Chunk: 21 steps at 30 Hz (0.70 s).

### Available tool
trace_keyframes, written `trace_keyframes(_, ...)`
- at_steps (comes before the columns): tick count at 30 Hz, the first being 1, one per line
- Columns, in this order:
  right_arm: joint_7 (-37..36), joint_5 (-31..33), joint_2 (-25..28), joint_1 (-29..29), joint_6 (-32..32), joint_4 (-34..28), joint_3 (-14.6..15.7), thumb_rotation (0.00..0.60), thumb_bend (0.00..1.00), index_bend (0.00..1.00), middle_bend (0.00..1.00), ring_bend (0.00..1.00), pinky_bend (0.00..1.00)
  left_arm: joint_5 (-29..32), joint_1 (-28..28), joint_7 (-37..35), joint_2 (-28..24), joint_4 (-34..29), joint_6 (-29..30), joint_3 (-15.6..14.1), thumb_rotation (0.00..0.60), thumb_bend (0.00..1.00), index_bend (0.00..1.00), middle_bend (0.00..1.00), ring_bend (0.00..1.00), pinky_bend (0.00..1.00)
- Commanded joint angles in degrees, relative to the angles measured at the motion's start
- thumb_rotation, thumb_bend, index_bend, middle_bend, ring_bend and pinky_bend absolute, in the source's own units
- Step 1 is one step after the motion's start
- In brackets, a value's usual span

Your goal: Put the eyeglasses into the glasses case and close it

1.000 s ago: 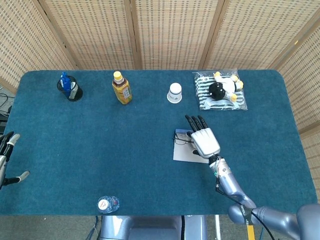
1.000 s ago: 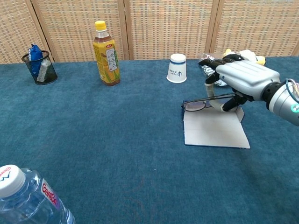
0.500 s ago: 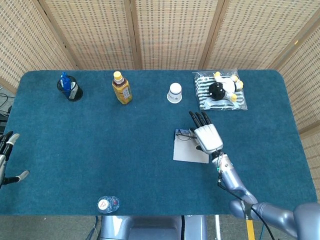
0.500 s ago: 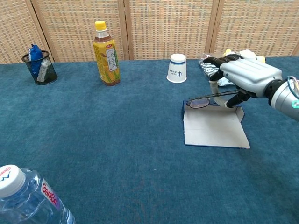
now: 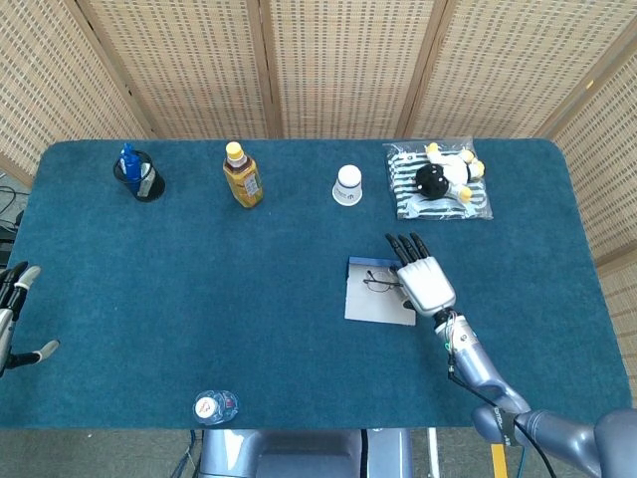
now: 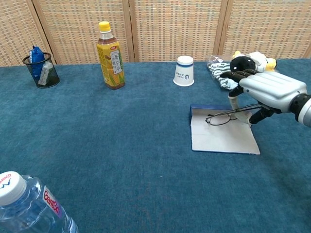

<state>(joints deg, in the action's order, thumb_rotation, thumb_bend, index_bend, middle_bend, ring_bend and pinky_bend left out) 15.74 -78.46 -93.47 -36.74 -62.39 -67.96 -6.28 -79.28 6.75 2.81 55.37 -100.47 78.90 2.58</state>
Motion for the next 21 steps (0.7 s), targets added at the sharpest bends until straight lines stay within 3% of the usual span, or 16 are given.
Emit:
trace_keyframes(1, -0.19, -0.05, -0.47, 0.08, 0.3, 0.63, 0.12, 0.6, 0.52, 0.64, 0.0, 0.0, 0.03, 0.03, -0.02, -0.02, -0.01, -0.03, 0.04, 0.02, 0.6, 0.0, 0.0, 0.0, 0.0, 0.0)
trace_keyframes(21, 1.21, 4.14, -5.55, -0.82, 2.14, 6.73, -3.36, 0.6, 0.52, 0.64, 0.0, 0.0, 0.03, 0.49, 0.18, -0.19, 0.0, 0.15, -0.43, 0.11, 0.6, 0.0, 0.0, 0.0, 0.0, 0.0)
